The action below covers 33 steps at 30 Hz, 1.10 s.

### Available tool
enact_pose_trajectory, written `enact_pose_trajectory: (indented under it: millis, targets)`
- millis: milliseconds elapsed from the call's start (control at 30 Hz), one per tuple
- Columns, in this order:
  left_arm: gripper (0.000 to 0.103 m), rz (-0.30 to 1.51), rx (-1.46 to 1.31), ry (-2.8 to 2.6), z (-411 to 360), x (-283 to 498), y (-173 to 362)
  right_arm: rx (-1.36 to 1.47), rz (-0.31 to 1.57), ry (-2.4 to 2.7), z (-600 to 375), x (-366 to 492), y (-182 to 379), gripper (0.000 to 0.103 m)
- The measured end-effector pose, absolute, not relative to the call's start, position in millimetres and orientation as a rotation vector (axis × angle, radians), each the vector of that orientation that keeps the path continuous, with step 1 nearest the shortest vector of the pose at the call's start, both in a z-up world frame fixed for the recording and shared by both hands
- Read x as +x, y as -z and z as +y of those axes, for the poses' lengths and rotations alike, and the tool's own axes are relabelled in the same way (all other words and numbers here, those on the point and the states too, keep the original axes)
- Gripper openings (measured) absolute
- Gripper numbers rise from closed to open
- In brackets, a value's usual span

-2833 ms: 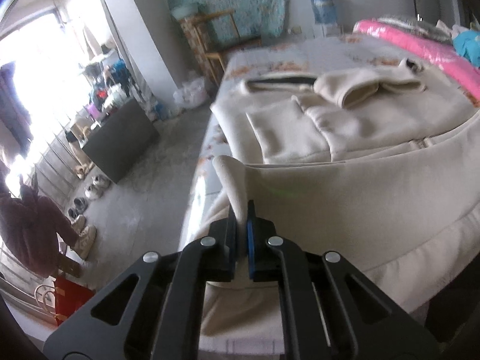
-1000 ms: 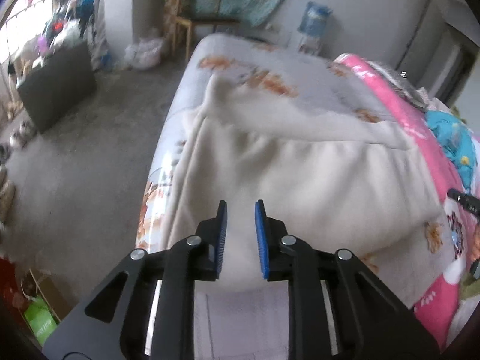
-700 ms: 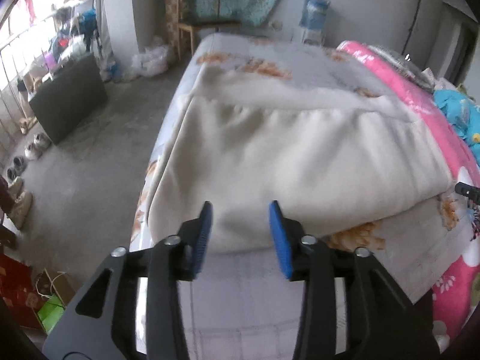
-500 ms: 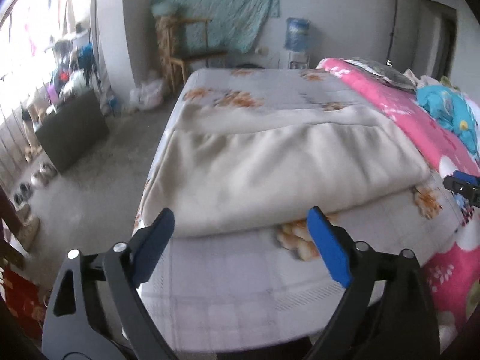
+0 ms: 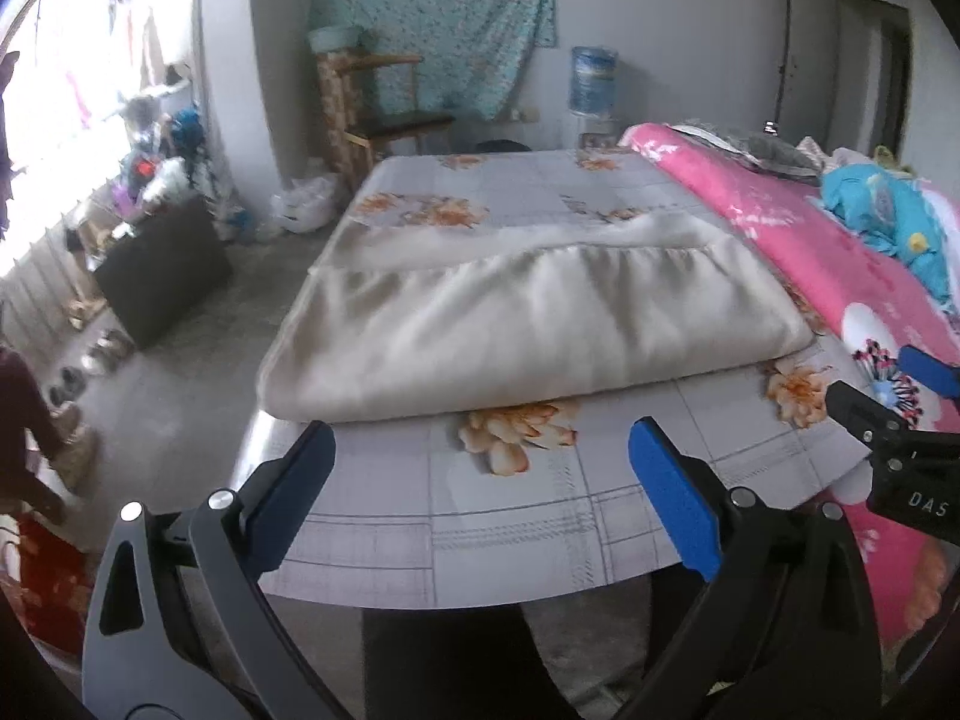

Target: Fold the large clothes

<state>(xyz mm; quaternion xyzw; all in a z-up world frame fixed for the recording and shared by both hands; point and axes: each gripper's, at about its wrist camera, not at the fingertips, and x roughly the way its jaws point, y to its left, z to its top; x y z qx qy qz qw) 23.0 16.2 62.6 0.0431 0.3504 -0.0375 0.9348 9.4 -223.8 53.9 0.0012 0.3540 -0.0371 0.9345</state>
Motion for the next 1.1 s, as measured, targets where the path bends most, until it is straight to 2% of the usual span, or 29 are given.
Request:
enact_pose_trajectory:
  millis: [167, 733, 1100]
  targets:
    - [0.095, 0.687, 0.074, -0.020, 15.6, 16.0, -65.8, 0.019, 0.728, 0.078, -223.3, 9.6, -55.3, 0.097]
    - [0.095, 0.846, 0.048, -0.055, 1.9, 34.4, -41.6, 0.020, 0.799, 0.004, -214.6, 23.7, -42.0, 0.097]
    - [0.095, 0.885, 0.083, -0.031, -4.1, 36.4, -32.0, 0.009, 0.845, 0.009, -210.3, 33.4, -32.0, 0.097]
